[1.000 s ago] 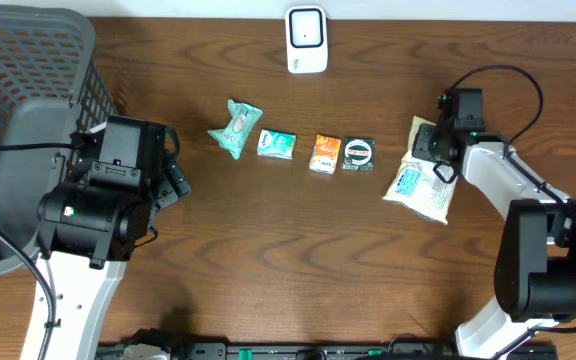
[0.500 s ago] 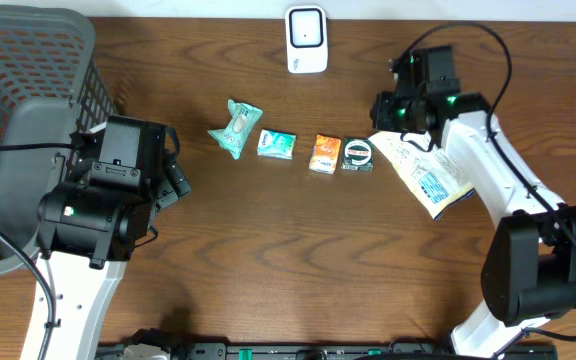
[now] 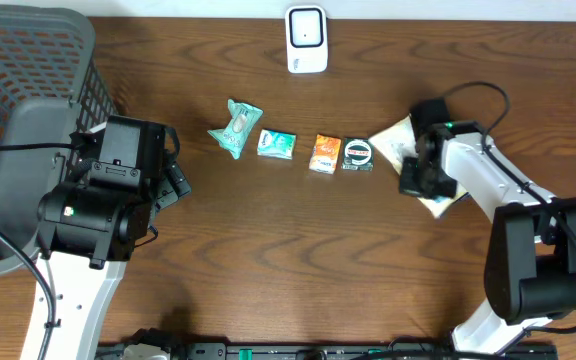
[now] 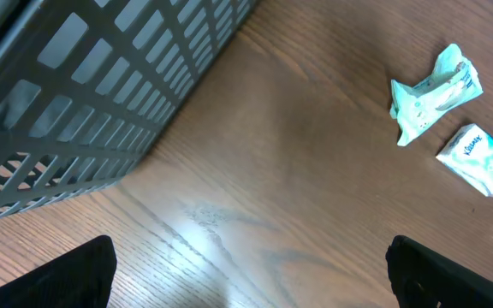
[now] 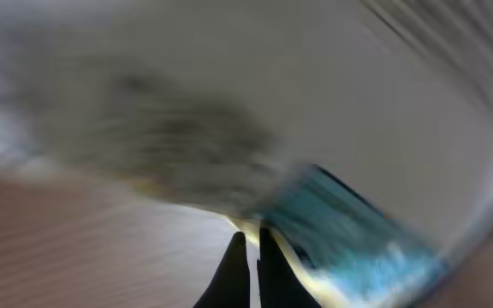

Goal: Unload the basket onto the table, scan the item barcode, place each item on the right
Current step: 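Regrasp the snack bag and lift it toward the scanner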

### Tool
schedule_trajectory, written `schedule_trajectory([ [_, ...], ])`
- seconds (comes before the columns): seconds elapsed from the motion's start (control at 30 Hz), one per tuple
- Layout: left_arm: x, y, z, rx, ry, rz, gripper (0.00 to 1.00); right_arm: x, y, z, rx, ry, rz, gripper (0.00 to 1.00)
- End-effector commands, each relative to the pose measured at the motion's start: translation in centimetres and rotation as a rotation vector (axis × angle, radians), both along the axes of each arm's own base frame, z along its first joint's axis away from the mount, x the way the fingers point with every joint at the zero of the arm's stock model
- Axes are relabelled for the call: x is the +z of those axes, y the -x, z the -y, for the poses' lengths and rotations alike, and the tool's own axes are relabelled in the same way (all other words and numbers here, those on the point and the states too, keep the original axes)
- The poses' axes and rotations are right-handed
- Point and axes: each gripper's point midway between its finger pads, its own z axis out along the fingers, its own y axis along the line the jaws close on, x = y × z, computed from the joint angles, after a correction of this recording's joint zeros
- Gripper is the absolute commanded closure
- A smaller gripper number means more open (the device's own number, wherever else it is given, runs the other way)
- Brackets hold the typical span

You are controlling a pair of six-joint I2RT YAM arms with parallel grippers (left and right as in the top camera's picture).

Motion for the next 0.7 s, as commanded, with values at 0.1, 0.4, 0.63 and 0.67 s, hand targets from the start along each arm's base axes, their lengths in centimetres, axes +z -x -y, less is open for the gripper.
schedule_trajectory([
  [0.1, 0.2, 0.1, -0.5, 0.018, -0.016, 0.005, 0.0, 1.7, -1.2, 6.2, -0.174, 0.151, 0.06, 0.98],
  [0.4, 0.2, 0.1, -0.5, 0.018, -0.016, 0.005, 0.0, 7.0, -9.3, 3.2, -0.011, -0.143, 0.297, 0.82],
  [0.63, 0.2, 0.1, -0.5, 0.018, -0.016, 0.005, 0.0, 5.3, -3.2, 1.7, -0.015, -0.195, 0.048, 0.99],
  [0.67, 0.2, 0.1, -0.5, 0.018, -0.016, 0.005, 0.0, 5.0, -2.7, 1.9, -0.015, -0.176, 0.028, 0.99],
])
